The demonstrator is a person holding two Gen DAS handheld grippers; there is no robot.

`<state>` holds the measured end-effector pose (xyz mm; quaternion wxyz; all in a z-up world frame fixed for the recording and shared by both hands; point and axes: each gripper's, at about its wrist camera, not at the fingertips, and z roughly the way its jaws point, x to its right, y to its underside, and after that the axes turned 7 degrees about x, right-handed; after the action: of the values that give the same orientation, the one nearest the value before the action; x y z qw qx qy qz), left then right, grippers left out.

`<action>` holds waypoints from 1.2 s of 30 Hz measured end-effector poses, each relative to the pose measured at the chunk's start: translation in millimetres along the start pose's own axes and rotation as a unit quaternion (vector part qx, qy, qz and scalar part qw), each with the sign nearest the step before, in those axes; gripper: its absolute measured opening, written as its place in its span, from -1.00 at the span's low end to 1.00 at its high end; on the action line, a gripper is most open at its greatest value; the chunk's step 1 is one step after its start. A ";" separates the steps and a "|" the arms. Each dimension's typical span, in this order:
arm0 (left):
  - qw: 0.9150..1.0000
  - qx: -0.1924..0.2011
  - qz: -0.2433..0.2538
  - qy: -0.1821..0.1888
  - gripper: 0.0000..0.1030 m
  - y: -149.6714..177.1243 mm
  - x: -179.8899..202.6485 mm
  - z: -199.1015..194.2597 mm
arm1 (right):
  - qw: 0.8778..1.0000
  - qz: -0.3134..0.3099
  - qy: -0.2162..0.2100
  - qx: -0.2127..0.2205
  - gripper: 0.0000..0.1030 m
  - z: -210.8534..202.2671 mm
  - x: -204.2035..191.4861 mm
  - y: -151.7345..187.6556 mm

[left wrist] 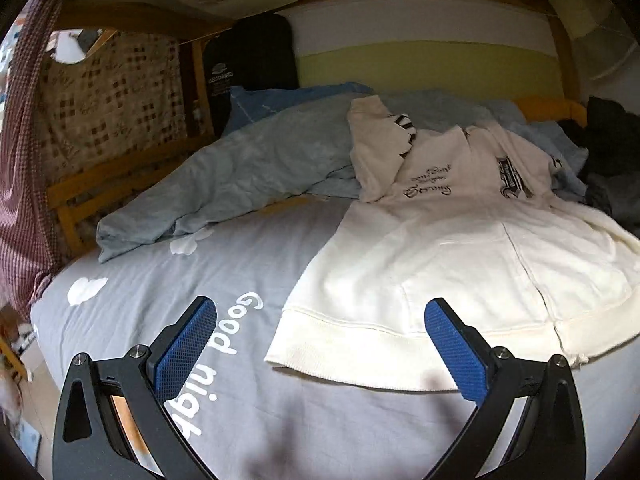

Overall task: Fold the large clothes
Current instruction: 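Move both grippers down toward the ribbed sleeve cuffs of the cream hoodie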

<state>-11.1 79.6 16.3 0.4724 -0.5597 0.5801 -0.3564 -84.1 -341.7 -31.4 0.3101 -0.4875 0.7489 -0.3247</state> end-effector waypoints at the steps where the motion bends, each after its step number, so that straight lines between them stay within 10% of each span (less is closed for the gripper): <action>1: 1.000 -0.010 0.000 0.008 1.00 0.5 1.9 1.0 | 1.000 -0.017 0.013 -0.009 0.51 3.2 -6.2 -0.4; 16: 0.994 -0.038 -0.083 0.056 1.00 3.3 -21.0 4.1 | 0.996 -0.053 0.015 -0.064 0.31 18.7 -9.7 -1.1; 26: 0.995 -0.009 -0.095 0.038 1.00 0.8 -29.4 -4.5 | 0.974 0.081 -0.175 -0.116 -0.15 35.8 14.2 -7.7; 30: 0.994 0.012 -0.104 0.036 1.00 -3.4 -33.1 -12.3 | 0.978 0.084 -0.154 -0.111 -0.60 34.9 14.0 -6.4; 36: 0.997 -0.012 -0.073 0.021 1.00 -1.9 -30.8 -1.3 | 0.988 0.058 -0.104 -0.095 -0.57 30.8 5.6 -5.3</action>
<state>-14.0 109.6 23.1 0.4262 -0.5983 0.5517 -0.3949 -59.1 -354.2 -46.4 0.3566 -0.5017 0.7670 -0.1812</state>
